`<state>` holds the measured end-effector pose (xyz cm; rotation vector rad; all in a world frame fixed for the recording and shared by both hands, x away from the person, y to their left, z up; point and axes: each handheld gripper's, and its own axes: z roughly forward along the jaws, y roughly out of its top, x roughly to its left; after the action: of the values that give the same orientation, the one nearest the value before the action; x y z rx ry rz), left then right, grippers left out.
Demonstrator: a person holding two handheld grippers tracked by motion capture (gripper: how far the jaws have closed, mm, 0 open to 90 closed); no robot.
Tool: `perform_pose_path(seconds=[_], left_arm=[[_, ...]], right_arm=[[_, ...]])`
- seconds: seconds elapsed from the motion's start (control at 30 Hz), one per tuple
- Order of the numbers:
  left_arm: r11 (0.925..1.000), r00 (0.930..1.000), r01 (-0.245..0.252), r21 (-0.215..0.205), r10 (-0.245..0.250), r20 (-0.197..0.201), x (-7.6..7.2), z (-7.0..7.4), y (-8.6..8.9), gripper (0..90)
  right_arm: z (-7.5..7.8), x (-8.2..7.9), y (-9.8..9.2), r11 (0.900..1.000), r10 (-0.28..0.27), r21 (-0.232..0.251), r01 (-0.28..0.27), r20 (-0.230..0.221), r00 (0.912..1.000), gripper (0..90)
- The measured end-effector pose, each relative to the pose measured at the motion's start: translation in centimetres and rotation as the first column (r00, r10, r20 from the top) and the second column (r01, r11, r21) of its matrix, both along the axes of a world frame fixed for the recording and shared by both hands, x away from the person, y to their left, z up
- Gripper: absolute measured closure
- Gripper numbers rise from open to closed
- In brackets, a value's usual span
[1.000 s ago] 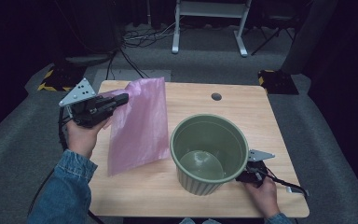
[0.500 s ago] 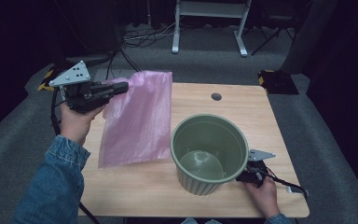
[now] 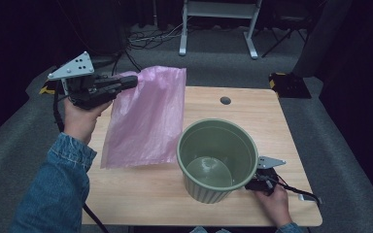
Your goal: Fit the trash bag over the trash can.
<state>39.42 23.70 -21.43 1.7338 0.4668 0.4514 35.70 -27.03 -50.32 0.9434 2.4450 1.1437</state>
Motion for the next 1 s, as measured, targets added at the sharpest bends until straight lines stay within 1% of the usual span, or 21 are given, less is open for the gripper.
perform_pose_path(seconds=[0.17, 0.2, 0.27, 0.33, 0.37, 0.43, 0.47, 0.57, 0.73, 0.87, 0.93, 1.0], left_arm=[[0.9997, 0.9995, 0.023, 0.007, -0.023, 0.022, 0.2, 1.7, -0.3, 89.5], [0.9996, 0.9993, 0.027, 0.011, -0.027, 0.024, 0.5, 2.4, -0.3, 89.5], [0.9995, 0.9992, 0.030, 0.011, -0.030, 0.025, 0.7, 2.6, -0.3, 89.5], [0.9993, 0.9990, 0.037, 0.000, -0.037, 0.027, 0.9, 3.1, -0.3, 89.5], [0.9988, 0.9984, 0.047, -0.012, -0.046, 0.032, 1.0, 3.6, -0.4, 89.5], [0.9985, 0.9980, 0.053, -0.016, -0.052, 0.036, 1.0, 3.8, -0.4, 89.5], [0.9977, 0.9971, 0.061, -0.029, -0.060, 0.046, 1.1, 4.2, -0.4, 89.5], [0.9973, 0.9968, 0.062, -0.039, -0.060, 0.054, 1.0, 4.7, -0.4, 89.5], [0.9943, 0.9950, 0.078, -0.073, -0.073, 0.068, 0.8, 5.6, -0.2, 89.5], [0.9936, 0.9936, 0.084, -0.075, -0.078, 0.082, 0.3, 6.7, -0.4, 89.5], [0.9939, 0.9933, 0.082, -0.075, -0.075, 0.088, 0.2, 6.8, -0.4, 89.5], [0.9921, 0.9921, 0.088, -0.090, -0.079, 0.098, -0.1, 7.1, -0.6, 89.5]], right_arm=[[0.0, 0.0, 0.0, 1.000, -0.001, 0.006, 0.001, -0.005, 1.0000, 39.9], [0.0, 0.1, -0.1, 1.000, -0.002, 0.011, 0.002, -0.008, 1.0000, 39.9], [0.0, 0.1, -0.1, 1.000, 0.000, 0.011, 0.000, -0.006, 1.0000, 39.9], [0.0, 0.1, -0.1, 1.000, 0.000, 0.011, 0.000, -0.006, 1.0000, 39.9], [0.0, 0.1, -0.1, 1.000, 0.000, 0.011, 0.000, -0.005, 1.0000, 39.9], [0.0, 0.1, -0.1, 1.000, -0.001, 0.011, 0.001, -0.005, 1.0000, 39.9], [0.0, 0.1, -0.1, 1.000, 0.000, 0.011, 0.000, -0.006, 1.0000, 39.9], [0.0, 0.1, -0.1, 1.000, 0.000, 0.011, 0.000, -0.005, 1.0000, 39.9], [0.0, 0.1, -0.1, 1.000, 0.000, 0.011, 0.000, -0.006, 1.0000, 39.9], [0.0, 0.1, -0.1, 1.000, 0.000, 0.011, 0.000, -0.006, 1.0000, 40.0], [0.0, 0.1, -0.1, 1.000, 0.000, 0.011, 0.000, -0.006, 1.0000, 40.0], [0.0, 0.1, -0.1, 1.000, -0.001, 0.012, 0.001, -0.009, 1.0000, 39.9]])
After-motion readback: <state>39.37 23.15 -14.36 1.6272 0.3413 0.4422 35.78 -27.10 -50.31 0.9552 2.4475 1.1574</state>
